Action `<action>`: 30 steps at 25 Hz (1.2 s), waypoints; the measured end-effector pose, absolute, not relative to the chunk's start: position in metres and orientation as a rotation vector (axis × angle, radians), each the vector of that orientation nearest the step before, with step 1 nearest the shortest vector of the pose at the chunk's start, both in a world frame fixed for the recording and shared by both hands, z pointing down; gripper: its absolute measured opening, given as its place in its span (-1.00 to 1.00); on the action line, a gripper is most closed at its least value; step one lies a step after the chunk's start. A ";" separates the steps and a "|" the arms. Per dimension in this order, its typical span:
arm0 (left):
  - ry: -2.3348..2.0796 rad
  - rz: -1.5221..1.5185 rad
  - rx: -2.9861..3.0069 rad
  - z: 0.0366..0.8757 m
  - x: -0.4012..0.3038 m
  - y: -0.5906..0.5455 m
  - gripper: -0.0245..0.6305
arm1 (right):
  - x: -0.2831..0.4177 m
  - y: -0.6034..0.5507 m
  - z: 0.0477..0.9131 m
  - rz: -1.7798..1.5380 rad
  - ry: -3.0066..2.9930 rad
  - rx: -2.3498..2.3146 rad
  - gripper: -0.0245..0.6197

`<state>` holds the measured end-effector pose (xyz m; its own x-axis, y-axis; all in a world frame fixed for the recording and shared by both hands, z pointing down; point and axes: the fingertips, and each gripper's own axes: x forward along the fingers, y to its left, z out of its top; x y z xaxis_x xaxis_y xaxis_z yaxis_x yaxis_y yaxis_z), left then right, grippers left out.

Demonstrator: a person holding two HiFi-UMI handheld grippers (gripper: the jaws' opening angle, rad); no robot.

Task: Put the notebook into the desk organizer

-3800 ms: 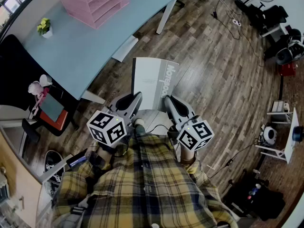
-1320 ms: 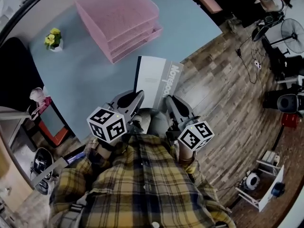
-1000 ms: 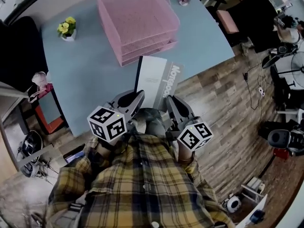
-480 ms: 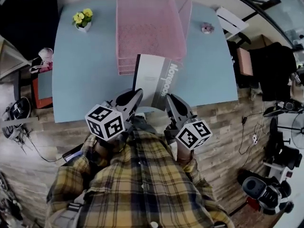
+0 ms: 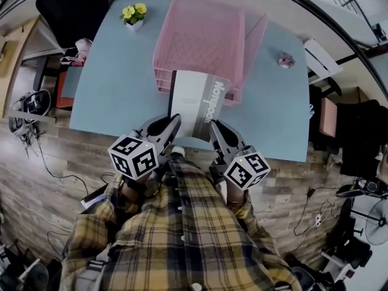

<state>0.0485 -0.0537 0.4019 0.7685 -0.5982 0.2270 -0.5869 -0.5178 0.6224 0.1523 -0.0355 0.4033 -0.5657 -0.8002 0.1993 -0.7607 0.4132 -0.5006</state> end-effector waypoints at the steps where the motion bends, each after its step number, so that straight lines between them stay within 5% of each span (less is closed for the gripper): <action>1: -0.894 -0.025 2.247 0.402 0.049 -0.052 -0.89 | 0.154 -0.035 0.404 -0.856 2.593 -1.412 -0.88; 30: -0.855 -0.004 2.222 0.412 0.037 -0.053 -0.90 | 0.140 -0.036 0.412 -0.889 2.616 -1.460 -0.88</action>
<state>0.0374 -0.0526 0.4119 0.7776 -0.5792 0.2448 -0.5768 -0.5020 0.6444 0.1396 -0.0361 0.4118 -0.5636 -0.7866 0.2521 -0.7773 0.4018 -0.4840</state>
